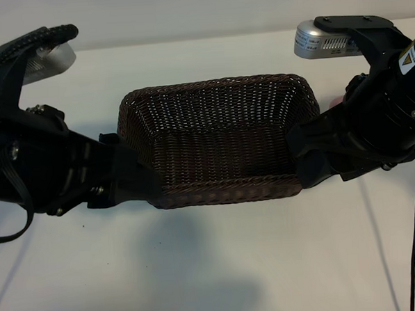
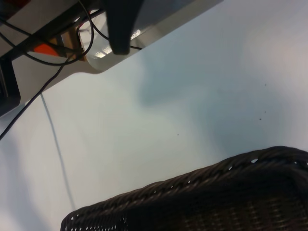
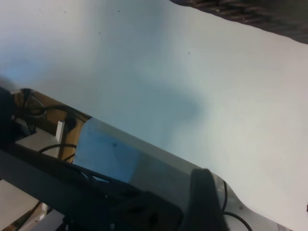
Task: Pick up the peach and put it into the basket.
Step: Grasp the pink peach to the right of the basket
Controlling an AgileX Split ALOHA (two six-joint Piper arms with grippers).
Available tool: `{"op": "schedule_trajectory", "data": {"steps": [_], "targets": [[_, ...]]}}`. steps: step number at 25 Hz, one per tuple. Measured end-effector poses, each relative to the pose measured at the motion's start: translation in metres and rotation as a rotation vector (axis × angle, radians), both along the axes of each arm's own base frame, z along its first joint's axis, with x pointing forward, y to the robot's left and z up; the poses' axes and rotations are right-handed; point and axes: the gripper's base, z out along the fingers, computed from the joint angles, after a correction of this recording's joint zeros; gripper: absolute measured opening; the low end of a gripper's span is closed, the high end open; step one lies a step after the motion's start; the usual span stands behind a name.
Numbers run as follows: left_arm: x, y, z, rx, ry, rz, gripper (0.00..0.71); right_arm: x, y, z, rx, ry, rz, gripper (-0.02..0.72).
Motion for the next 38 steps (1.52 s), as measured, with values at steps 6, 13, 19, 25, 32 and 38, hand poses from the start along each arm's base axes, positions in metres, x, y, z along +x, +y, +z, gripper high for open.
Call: {"op": "schedule_trajectory", "data": {"steps": [6, 13, 19, 25, 32, 38], "targets": [[0.000, 0.000, 0.000, 0.000, 0.003, 0.001, 0.583, 0.000, 0.000, 0.000, 0.000, 0.000, 0.000, 0.496], [0.002, -0.006, 0.005, -0.090, 0.000, 0.030, 0.583, 0.000, 0.000, 0.000, 0.000, 0.000, 0.000, 0.496], [0.003, -0.007, 0.006, -0.111, 0.000, 0.052, 0.583, 0.000, 0.000, 0.000, 0.000, 0.000, 0.000, 0.496], [0.003, -0.007, 0.006, -0.118, 0.004, 0.067, 0.583, 0.000, 0.000, 0.000, 0.000, 0.000, 0.000, 0.496], [0.003, -0.008, 0.006, -0.122, 0.009, 0.071, 0.583, 0.000, 0.000, 0.000, 0.000, 0.000, 0.000, 0.496], [-0.003, -0.021, 0.004, -0.130, 0.013, 0.029, 0.583, 0.000, 0.000, 0.000, 0.000, 0.000, 0.000, 0.496]]}}
